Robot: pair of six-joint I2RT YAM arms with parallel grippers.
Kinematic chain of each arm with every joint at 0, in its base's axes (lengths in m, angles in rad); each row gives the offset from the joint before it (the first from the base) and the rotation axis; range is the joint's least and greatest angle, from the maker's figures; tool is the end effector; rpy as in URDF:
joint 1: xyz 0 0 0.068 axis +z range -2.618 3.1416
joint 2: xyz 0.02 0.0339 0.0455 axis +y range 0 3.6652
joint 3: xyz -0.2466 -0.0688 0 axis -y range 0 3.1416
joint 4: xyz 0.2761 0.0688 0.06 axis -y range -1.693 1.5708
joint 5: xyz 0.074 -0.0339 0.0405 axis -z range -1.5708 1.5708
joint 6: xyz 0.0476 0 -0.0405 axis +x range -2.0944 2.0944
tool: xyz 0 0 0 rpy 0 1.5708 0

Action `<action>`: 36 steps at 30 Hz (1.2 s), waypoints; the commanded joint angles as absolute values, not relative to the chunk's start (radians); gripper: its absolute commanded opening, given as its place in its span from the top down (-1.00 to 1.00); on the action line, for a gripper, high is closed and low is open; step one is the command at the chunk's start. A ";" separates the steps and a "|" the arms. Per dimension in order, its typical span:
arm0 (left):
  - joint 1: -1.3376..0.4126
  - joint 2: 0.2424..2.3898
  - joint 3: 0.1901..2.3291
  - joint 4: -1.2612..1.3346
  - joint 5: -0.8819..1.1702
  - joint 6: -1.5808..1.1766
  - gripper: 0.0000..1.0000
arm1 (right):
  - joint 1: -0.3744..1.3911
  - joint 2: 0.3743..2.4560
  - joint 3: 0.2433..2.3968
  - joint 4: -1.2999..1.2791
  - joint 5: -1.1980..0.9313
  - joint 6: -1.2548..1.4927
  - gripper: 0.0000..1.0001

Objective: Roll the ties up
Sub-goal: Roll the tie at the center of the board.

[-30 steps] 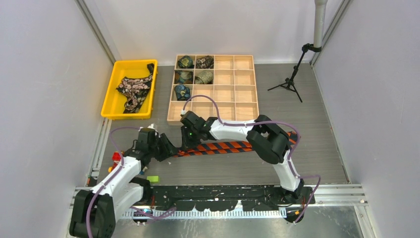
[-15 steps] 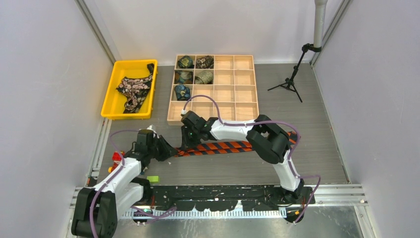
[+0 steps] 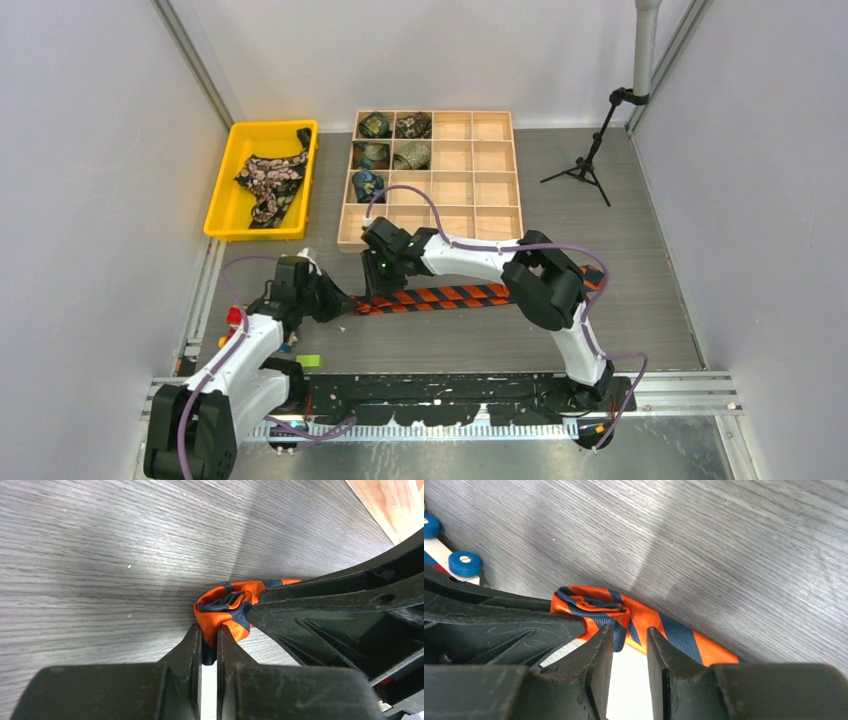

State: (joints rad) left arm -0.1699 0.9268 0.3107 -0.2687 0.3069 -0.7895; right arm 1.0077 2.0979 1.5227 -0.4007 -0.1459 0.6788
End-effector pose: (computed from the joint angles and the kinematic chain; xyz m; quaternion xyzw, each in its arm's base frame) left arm 0.2021 -0.0493 0.1078 -0.2348 0.9021 -0.2811 0.2284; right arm 0.2484 0.4064 0.1265 -0.1772 0.9372 0.2646 0.1423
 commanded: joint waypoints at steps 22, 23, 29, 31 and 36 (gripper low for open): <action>-0.173 0.891 0.505 -0.498 0.285 -0.700 1.00 | 1.073 2.125 1.649 -0.399 -0.187 0.706 0.67; -0.173 0.890 0.510 -0.501 0.285 -0.699 1.00 | 1.075 2.129 1.650 -0.395 -0.191 0.709 0.68; -0.172 0.885 0.542 -0.536 0.277 -0.689 1.00 | 1.078 2.141 1.652 -0.370 -0.209 0.728 0.69; -0.172 0.889 0.550 -0.545 0.274 -0.684 1.00 | 1.079 2.142 1.648 -0.355 -0.212 0.739 0.69; -0.172 0.902 0.569 -0.555 0.278 -0.676 1.00 | 1.085 2.157 1.649 -0.318 -0.229 0.764 0.70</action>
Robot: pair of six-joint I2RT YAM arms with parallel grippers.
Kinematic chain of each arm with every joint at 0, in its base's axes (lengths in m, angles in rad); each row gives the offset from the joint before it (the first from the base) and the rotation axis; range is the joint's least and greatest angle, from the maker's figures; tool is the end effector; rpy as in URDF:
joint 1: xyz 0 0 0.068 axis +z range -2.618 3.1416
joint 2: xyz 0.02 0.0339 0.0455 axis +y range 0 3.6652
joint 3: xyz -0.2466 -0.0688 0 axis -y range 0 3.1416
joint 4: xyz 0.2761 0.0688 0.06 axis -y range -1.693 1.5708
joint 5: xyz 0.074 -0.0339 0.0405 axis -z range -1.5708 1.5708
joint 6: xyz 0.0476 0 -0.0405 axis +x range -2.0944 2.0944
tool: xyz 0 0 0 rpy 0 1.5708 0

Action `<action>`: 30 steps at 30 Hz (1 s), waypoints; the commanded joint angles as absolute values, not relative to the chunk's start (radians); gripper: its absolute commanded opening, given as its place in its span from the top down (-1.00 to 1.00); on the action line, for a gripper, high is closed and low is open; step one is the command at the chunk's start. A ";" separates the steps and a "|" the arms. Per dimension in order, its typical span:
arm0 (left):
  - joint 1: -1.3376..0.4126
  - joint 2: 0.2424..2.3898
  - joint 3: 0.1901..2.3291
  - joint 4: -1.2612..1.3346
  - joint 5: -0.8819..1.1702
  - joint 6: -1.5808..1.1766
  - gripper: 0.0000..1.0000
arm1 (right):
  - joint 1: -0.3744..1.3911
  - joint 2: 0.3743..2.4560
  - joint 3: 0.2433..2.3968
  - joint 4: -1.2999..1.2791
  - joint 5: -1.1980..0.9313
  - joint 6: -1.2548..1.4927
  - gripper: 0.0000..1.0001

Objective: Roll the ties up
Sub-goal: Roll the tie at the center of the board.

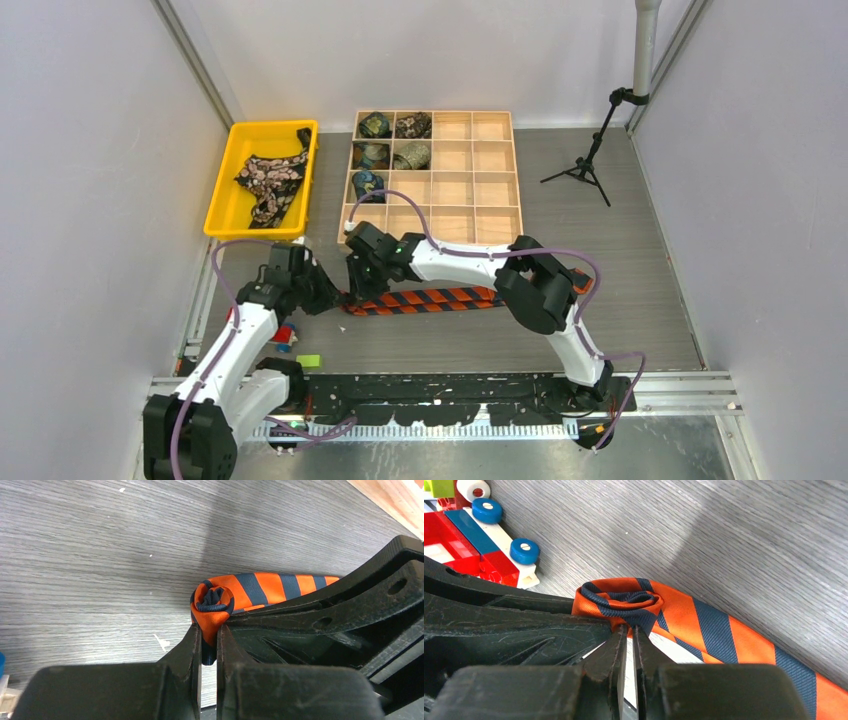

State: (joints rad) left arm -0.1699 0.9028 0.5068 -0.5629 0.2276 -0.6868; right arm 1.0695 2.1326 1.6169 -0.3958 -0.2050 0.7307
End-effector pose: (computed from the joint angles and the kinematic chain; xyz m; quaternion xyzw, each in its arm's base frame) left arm 0.2094 -0.0468 0.1574 -0.2091 0.9247 -0.2228 0.2272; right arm 0.2294 0.4388 0.1429 -0.1913 0.9221 0.3124 0.1243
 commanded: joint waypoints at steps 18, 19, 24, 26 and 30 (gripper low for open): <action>-0.203 0.915 0.591 -0.570 0.265 -0.670 1.00 | 1.088 2.202 1.640 -0.273 -0.233 0.785 0.72; -0.209 0.917 0.589 -0.569 0.261 -0.670 1.00 | 1.089 2.205 1.640 -0.271 -0.234 0.787 0.72; -0.253 0.948 0.597 -0.565 0.235 -0.670 1.00 | 1.088 2.197 1.618 -0.256 -0.234 0.798 0.73; -0.287 0.966 0.597 -0.558 0.216 -0.671 1.00 | 1.088 2.188 1.599 -0.245 -0.229 0.800 0.73; -0.361 1.021 0.593 -0.532 0.177 -0.690 1.00 | 1.089 2.173 1.570 -0.232 -0.223 0.806 0.74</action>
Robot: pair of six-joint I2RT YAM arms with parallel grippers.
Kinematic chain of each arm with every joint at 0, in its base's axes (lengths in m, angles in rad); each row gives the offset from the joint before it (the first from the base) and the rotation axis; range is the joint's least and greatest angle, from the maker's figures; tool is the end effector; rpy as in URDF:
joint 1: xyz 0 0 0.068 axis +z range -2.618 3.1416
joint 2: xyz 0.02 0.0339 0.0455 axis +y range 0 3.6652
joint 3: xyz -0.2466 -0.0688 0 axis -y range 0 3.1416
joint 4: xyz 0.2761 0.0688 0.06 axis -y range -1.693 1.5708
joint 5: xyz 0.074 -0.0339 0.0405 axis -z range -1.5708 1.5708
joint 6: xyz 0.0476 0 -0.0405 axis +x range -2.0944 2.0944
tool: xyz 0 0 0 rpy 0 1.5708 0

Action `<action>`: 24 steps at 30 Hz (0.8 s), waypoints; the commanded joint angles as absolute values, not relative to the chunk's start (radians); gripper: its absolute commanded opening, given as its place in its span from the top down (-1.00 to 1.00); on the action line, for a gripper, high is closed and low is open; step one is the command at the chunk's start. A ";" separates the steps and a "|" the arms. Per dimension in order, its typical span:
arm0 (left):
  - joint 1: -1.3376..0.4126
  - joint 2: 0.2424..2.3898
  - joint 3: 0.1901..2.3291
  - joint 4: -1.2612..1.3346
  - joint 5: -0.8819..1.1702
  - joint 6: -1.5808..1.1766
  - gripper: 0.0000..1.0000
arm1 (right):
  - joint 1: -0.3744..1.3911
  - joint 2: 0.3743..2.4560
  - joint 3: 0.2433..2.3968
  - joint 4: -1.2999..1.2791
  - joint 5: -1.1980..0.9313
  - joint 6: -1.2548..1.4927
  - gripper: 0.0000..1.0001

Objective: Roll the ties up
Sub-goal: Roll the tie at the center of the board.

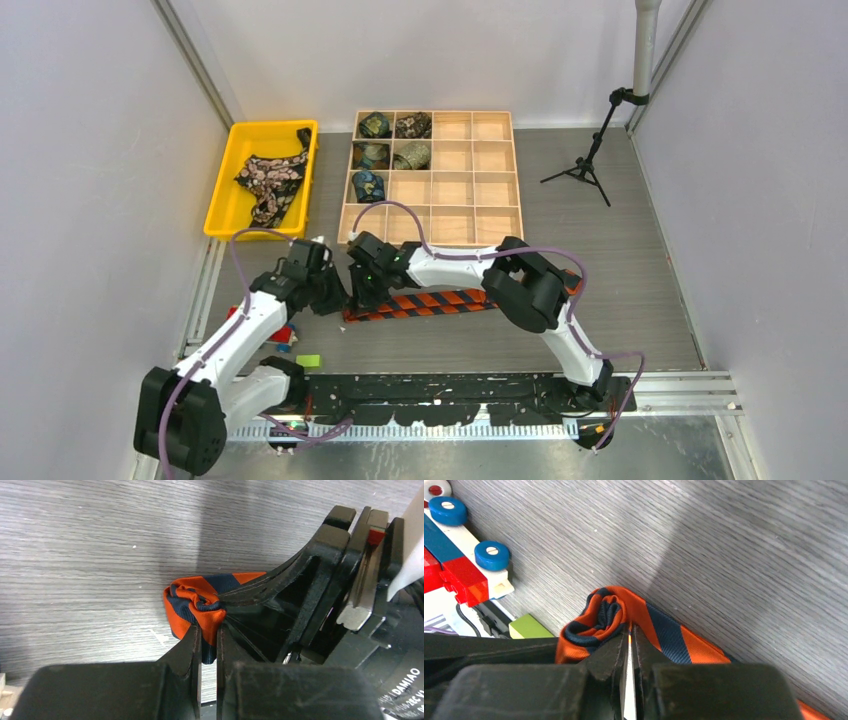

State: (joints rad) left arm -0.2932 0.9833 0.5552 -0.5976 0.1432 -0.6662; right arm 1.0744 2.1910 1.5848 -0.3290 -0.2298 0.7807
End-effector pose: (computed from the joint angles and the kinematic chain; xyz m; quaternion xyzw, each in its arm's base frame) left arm 0.2108 -0.0707 0.1552 -0.1592 0.9475 -0.1850 0.2064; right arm 0.2266 0.4412 0.1093 -0.1735 0.9283 0.3137 0.0990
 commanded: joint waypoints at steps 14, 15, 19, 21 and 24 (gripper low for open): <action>-0.458 1.144 0.573 -0.464 0.097 -0.710 1.00 | 1.088 2.129 1.537 -0.242 -0.203 0.802 0.76; -0.460 1.150 0.569 -0.459 0.097 -0.712 1.00 | 1.088 2.122 1.537 -0.251 -0.198 0.796 0.76; -0.466 1.168 0.564 -0.443 0.090 -0.714 1.00 | 1.088 2.084 1.534 -0.295 -0.173 0.776 0.76; -0.471 1.172 0.567 -0.443 0.084 -0.716 1.00 | 1.088 2.061 1.528 -0.316 -0.155 0.764 0.76; -0.476 1.172 0.575 -0.452 0.075 -0.713 1.00 | 1.086 2.027 1.525 -0.357 -0.122 0.748 0.76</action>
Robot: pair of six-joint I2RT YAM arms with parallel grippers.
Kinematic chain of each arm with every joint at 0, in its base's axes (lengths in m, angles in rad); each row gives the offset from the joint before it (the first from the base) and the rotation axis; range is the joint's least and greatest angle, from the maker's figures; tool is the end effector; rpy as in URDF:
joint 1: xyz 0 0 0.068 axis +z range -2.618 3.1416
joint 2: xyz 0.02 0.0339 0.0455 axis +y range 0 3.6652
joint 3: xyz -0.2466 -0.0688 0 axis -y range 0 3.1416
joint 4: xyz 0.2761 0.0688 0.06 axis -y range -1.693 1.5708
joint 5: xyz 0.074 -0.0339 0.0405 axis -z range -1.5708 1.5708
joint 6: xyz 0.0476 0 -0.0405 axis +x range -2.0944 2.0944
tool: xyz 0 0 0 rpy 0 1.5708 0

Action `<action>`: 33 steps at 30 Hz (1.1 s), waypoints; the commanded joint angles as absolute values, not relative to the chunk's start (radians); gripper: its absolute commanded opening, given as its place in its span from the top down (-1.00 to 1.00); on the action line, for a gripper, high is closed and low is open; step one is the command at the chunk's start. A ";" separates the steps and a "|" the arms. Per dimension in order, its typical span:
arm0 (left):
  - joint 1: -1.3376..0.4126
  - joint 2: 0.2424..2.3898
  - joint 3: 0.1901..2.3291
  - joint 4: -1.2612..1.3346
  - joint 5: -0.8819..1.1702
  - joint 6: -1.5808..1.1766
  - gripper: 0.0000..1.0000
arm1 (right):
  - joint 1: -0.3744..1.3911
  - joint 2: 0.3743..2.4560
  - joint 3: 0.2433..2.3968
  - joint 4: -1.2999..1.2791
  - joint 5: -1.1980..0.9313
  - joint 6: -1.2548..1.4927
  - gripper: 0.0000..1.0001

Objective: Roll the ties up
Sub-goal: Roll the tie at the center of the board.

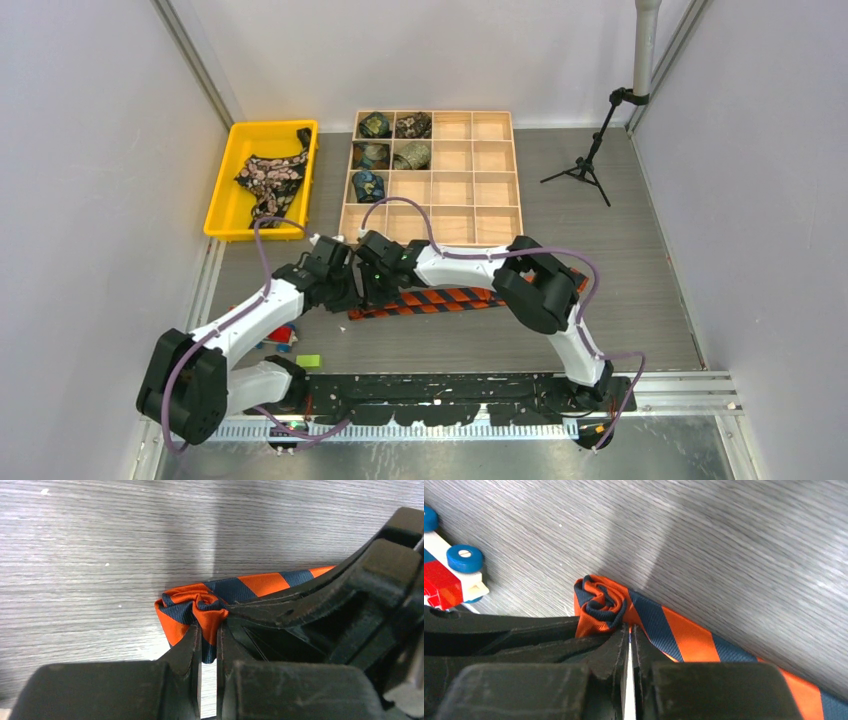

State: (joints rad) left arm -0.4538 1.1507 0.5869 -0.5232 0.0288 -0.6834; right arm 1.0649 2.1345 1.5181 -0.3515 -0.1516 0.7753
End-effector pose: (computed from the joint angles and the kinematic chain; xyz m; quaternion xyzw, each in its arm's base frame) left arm 0.2164 -0.1071 0.1342 -0.1078 0.9648 -0.1408 0.1943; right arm 0.2265 0.4237 0.1116 -0.1596 0.9390 0.2794 0.1218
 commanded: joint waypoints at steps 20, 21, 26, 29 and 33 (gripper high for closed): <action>-0.519 1.263 0.648 -0.492 0.035 -0.687 0.92 | 0.985 1.840 1.329 -0.452 0.062 0.693 0.76; -0.521 1.265 0.647 -0.493 0.034 -0.687 0.92 | 0.975 1.846 1.320 -0.445 0.059 0.694 0.77; -0.530 1.270 0.655 -0.499 0.024 -0.689 0.92 | 0.966 1.912 1.323 -0.424 0.038 0.693 0.78; -0.536 1.272 0.660 -0.506 0.018 -0.687 0.91 | 0.966 1.948 1.328 -0.405 0.020 0.698 0.79; -0.543 1.279 0.678 -0.525 0.008 -0.679 0.91 | 0.965 1.970 1.319 -0.389 0.014 0.709 0.80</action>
State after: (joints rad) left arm -0.5297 1.2598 0.6548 -0.4858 0.0261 -0.6971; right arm 0.9604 1.9610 1.3102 -0.4305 0.0196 0.7105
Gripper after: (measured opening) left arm 0.072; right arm 0.104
